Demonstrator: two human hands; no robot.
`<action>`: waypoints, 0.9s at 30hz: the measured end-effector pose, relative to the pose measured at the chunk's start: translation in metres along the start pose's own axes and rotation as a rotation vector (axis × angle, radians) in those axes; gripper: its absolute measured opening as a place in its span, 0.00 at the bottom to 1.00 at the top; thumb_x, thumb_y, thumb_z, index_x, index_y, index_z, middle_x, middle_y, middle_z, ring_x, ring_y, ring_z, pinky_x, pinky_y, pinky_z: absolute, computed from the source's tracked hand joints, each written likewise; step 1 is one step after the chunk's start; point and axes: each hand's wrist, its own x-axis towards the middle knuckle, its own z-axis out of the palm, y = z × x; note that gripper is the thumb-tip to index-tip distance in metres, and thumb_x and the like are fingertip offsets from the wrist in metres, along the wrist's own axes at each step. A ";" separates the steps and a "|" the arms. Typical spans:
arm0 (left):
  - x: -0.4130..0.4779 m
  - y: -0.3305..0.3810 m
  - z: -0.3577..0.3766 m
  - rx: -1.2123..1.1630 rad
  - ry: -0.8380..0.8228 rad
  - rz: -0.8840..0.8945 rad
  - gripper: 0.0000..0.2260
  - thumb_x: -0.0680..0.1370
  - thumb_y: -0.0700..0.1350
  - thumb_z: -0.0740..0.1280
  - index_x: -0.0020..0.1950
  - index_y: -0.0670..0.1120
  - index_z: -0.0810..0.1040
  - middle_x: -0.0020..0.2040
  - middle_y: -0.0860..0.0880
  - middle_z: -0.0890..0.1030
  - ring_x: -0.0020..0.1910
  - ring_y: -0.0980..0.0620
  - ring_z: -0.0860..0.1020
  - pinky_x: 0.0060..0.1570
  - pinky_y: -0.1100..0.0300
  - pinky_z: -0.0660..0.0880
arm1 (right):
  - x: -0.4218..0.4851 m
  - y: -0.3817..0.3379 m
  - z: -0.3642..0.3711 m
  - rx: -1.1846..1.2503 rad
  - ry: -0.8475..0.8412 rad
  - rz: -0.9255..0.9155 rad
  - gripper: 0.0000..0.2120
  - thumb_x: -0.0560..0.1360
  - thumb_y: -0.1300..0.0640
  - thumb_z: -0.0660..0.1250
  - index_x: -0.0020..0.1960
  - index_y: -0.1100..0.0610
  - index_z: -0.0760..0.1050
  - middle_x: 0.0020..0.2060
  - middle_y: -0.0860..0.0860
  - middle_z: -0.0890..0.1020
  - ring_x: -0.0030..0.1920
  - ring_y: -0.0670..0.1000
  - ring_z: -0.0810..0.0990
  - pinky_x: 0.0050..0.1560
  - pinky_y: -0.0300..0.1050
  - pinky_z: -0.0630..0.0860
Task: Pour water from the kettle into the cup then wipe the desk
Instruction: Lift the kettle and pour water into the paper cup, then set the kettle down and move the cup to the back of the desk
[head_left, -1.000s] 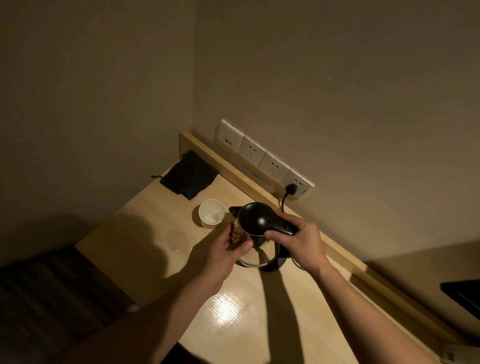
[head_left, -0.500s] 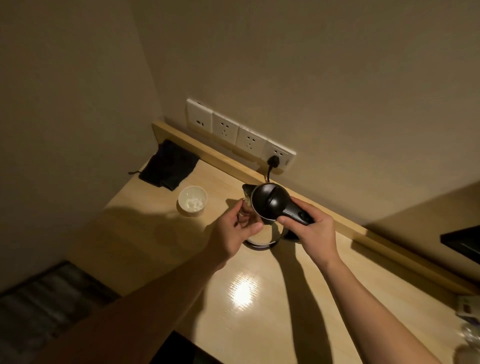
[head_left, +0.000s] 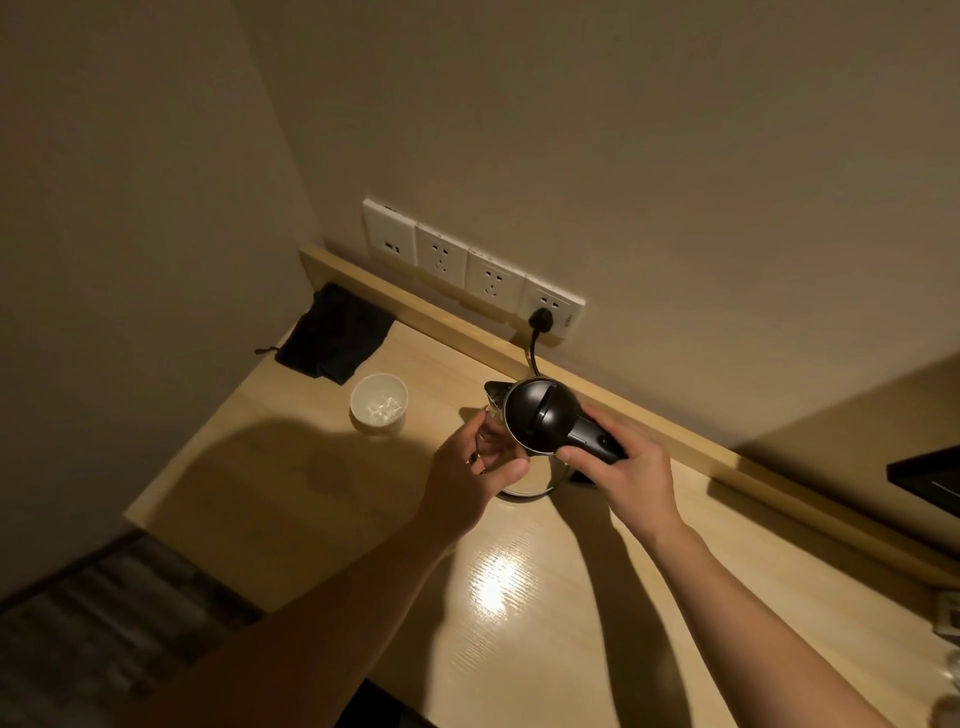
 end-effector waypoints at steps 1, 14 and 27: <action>0.001 0.000 -0.002 0.016 -0.010 -0.001 0.13 0.73 0.48 0.77 0.56 0.51 0.79 0.50 0.50 0.87 0.54 0.51 0.86 0.60 0.44 0.83 | 0.000 -0.001 -0.001 -0.033 -0.017 -0.003 0.32 0.68 0.40 0.78 0.69 0.49 0.80 0.55 0.46 0.84 0.57 0.46 0.81 0.58 0.47 0.80; 0.013 0.027 -0.175 0.572 -0.063 0.161 0.50 0.66 0.74 0.70 0.76 0.39 0.74 0.71 0.41 0.79 0.66 0.44 0.79 0.64 0.46 0.79 | -0.023 -0.101 0.097 -0.392 -0.282 -0.286 0.27 0.78 0.37 0.65 0.71 0.51 0.74 0.57 0.46 0.78 0.54 0.45 0.78 0.55 0.45 0.81; 0.105 -0.058 -0.223 0.760 -0.351 0.099 0.37 0.69 0.53 0.83 0.74 0.51 0.71 0.69 0.50 0.78 0.65 0.50 0.77 0.62 0.56 0.71 | 0.052 -0.071 0.226 -0.271 -0.247 0.209 0.36 0.70 0.48 0.82 0.74 0.50 0.71 0.69 0.51 0.79 0.67 0.52 0.78 0.62 0.44 0.73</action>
